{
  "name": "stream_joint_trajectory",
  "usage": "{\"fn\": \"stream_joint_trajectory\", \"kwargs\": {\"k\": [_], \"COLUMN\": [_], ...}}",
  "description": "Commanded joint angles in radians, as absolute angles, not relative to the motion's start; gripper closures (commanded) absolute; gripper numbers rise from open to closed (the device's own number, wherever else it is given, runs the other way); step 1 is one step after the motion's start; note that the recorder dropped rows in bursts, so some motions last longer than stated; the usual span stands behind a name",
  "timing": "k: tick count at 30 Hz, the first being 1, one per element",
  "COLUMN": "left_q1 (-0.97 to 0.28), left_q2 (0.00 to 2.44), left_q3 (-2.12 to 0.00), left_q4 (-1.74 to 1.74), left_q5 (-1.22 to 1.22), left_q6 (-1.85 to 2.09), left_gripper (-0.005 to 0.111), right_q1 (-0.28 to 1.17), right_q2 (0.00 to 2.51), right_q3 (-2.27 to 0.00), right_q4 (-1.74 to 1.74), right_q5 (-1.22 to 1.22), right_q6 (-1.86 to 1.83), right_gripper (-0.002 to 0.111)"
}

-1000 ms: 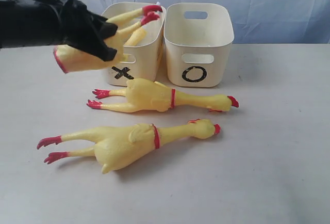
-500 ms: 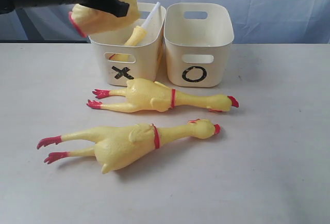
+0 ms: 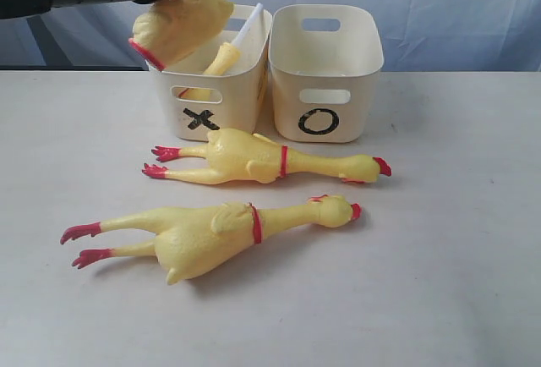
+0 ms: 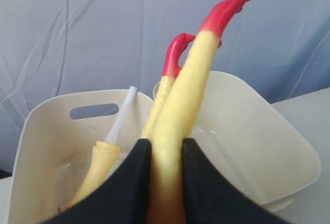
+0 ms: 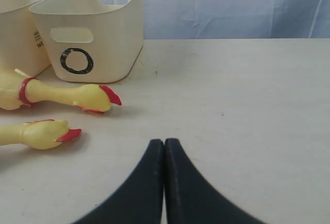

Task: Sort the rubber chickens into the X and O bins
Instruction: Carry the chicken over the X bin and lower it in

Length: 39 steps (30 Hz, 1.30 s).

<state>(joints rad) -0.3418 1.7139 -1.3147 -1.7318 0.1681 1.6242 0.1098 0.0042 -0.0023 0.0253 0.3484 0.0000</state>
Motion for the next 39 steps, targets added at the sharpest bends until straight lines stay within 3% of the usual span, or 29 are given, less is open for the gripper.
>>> {"fn": "stream_joint_trajectory", "kwargs": {"k": [1, 19, 39], "left_q1": [-0.342, -0.341, -0.327], "left_q2": [1.710, 1.741, 2.070], "left_q3": [-1.325, -1.438, -1.713], "left_q4": [-1.744, -1.744, -1.744], "left_q5": [0.209, 0.130, 0.133], "left_q6": [1.536, 1.601, 1.664], "left_gripper": [0.107, 0.107, 0.107], "right_q1": [0.112, 0.112, 0.112], "right_q2": [0.000, 0.000, 0.000], "right_q3": [0.000, 0.000, 0.000], "right_q4": [0.021, 0.029, 0.029], "right_q5": [0.341, 0.341, 0.342], "right_q6": [0.000, 0.000, 0.000], "right_gripper": [0.109, 0.109, 0.109]}}
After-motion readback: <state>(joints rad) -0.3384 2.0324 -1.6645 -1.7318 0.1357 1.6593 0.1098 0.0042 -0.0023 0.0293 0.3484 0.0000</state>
